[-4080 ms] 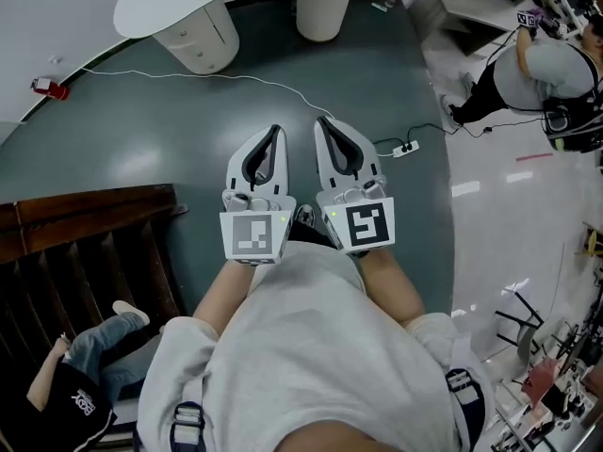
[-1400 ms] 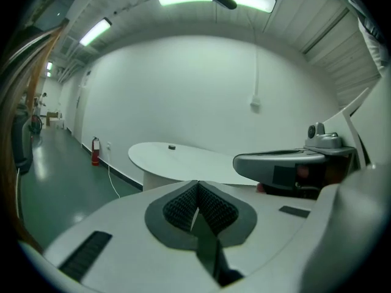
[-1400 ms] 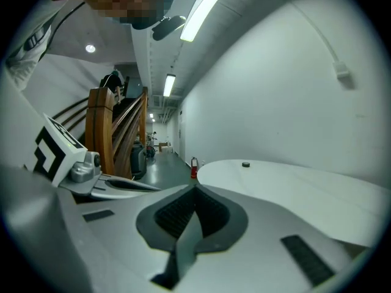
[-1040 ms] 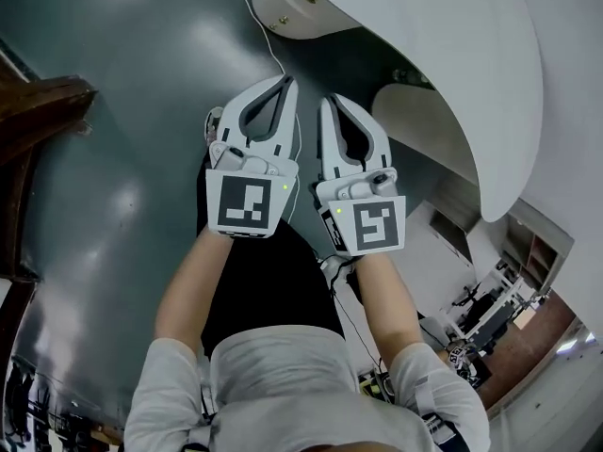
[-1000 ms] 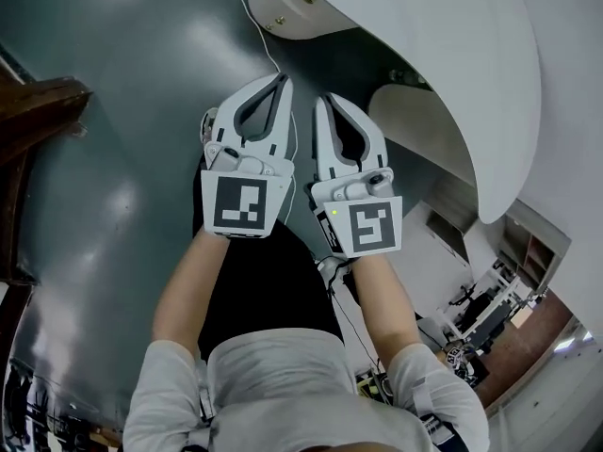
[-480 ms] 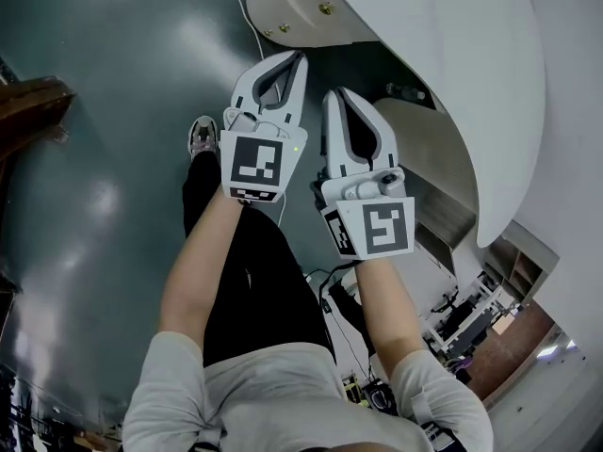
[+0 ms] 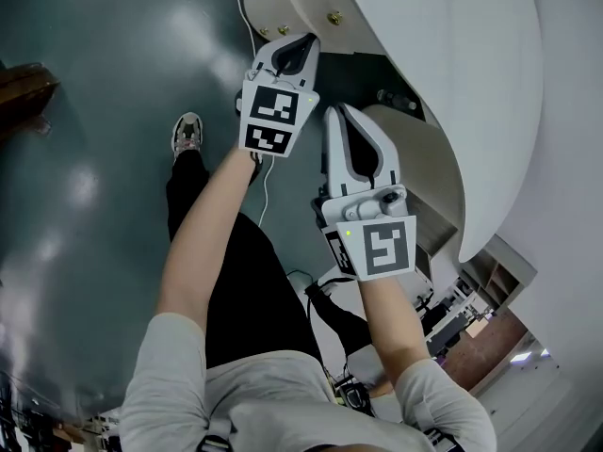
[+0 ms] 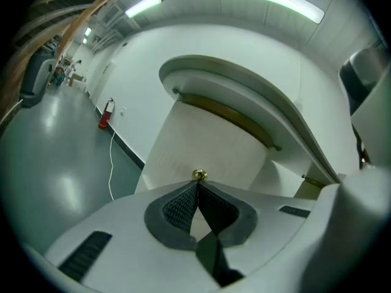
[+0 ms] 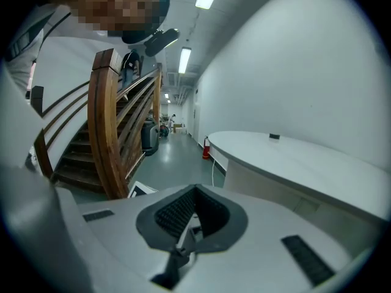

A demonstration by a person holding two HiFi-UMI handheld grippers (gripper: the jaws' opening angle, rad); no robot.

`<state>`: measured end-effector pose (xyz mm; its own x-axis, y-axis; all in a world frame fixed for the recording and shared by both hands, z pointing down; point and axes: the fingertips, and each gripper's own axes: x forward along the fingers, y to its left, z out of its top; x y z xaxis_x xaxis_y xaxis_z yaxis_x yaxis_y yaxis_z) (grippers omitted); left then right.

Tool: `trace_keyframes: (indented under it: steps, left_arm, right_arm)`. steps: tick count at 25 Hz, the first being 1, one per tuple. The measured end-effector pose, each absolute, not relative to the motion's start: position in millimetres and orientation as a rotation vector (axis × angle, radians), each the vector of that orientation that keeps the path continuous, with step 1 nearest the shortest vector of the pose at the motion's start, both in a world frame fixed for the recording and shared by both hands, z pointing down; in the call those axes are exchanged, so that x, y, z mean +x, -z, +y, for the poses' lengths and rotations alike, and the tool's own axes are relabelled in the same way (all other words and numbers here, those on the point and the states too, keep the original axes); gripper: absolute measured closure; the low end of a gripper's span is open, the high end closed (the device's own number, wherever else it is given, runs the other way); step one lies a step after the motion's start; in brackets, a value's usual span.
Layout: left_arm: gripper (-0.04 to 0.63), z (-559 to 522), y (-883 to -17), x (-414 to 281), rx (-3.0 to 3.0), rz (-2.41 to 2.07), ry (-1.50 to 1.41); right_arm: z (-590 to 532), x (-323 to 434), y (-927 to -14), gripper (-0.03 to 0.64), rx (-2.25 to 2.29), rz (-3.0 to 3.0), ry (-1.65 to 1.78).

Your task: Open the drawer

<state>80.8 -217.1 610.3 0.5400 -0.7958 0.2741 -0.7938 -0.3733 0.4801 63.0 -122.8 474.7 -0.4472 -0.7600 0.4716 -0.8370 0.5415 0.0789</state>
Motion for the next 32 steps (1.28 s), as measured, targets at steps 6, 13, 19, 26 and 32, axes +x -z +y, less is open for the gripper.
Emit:
trace_keyframes:
  steps: [6, 13, 19, 26, 32]
  left_arm:
    - [0.589, -238.0, -614.7, 95.6, 2.178, -1.266, 0.043]
    - [0.588, -249.6, -622.6, 107.6, 2.085, -1.177, 0.137]
    - [0.468, -257.5, -621.5, 103.4, 2.033, -1.112, 0.261]
    - [0.463, -257.5, -618.5, 108.7, 1.981, -0.996, 0.370]
    - [0.445, -265.3, -616.0, 116.3, 1.955, -1.001, 0.357]
  right_arm:
    - [-130.2, 69.6, -476.9, 0.603, 1.283, -2.320, -0.235]
    - [-135.6, 83.1, -474.4, 0.603, 1.285, -2.320, -0.244]
    - [-138.0, 85.8, -476.1, 0.603, 1.278, -2.314, -0.258]
    - [-144.0, 92.9, -474.3, 0.603, 1.293, -2.309, -0.279]
    - [-142.8, 99.9, -469.4, 0.603, 1.315, -2.293, -0.271]
